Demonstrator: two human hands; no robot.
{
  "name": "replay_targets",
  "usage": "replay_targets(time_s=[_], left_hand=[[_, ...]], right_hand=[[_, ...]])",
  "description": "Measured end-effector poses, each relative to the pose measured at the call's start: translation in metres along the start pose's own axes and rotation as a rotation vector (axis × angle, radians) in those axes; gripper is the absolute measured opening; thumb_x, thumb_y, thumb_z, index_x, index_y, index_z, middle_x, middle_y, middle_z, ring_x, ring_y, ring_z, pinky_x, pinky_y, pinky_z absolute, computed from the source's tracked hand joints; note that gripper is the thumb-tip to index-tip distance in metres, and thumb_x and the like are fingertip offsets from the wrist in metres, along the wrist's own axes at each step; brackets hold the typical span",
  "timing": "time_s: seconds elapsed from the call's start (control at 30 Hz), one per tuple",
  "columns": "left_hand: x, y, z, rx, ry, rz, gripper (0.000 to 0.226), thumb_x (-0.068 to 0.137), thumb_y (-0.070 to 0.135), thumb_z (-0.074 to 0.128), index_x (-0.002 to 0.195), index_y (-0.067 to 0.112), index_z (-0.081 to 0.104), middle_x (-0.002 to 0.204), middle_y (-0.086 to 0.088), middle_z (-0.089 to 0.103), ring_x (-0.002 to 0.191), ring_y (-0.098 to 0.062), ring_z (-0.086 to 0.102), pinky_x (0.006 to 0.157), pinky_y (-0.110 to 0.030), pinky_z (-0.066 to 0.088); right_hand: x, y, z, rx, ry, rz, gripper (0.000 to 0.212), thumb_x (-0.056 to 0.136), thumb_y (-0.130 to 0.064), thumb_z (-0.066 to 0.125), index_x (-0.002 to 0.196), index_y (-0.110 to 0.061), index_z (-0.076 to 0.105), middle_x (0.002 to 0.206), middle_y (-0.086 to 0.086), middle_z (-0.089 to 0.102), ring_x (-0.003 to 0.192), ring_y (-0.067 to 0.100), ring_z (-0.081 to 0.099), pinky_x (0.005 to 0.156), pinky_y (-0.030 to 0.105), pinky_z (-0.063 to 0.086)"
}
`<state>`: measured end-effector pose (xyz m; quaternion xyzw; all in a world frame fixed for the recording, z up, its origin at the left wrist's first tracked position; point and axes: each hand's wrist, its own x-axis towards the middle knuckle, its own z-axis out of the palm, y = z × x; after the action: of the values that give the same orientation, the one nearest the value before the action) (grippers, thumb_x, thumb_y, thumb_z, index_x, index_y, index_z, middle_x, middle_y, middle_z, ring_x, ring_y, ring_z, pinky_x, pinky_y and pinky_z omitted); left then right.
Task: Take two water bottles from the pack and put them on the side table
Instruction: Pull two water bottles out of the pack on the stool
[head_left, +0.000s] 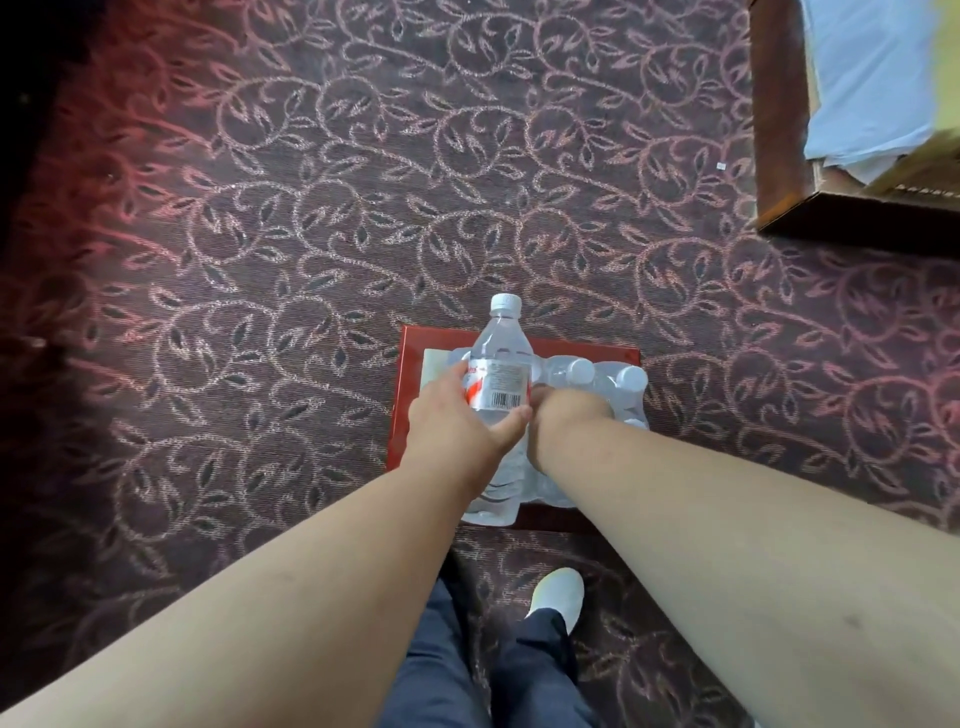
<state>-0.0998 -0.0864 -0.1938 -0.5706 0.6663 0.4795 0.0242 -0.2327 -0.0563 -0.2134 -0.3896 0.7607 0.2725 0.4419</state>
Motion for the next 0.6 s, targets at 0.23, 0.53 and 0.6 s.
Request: replay_targets(time_s=[0.23,0.53,0.6], left_hand=[[0.001,0.002,0.000,0.055,-0.023,-0.002,0.105,0.057,0.081,0.054,0.148,0.028,0.044,0.134,-0.001,0.058,0.130,-0.027,0.047,0.107,-0.049,0.044],[-0.002,0.003,-0.001,0.076,-0.019,0.009,0.101,0.061,0.078,0.055,0.148,0.027,0.043,0.133,-0.004,0.058,0.129,-0.029,0.048,0.106,-0.050,0.044],[-0.001,0.001,0.000,0.075,-0.016,0.018,0.098,0.063,0.076,0.058,0.146,0.026,0.046,0.132,-0.005,0.059,0.127,-0.030,0.049,0.105,-0.051,0.045]], right_hand=[[-0.044,0.043,0.025,0.365,0.395,-0.105,0.016,0.092,-0.018,0.050,0.092,-0.018,0.066,0.080,0.003,0.066,0.076,0.026,0.063,0.068,0.036,0.053],[-0.039,0.023,0.010,-0.040,0.125,-0.022,0.052,0.091,-0.033,0.063,0.137,-0.022,0.043,0.122,0.008,0.064,0.111,0.032,0.061,0.076,0.040,0.047],[-0.030,0.017,0.003,-0.107,0.116,-0.030,0.049,0.091,-0.029,0.058,0.136,-0.018,0.043,0.124,0.008,0.063,0.113,0.033,0.059,0.076,0.042,0.047]])
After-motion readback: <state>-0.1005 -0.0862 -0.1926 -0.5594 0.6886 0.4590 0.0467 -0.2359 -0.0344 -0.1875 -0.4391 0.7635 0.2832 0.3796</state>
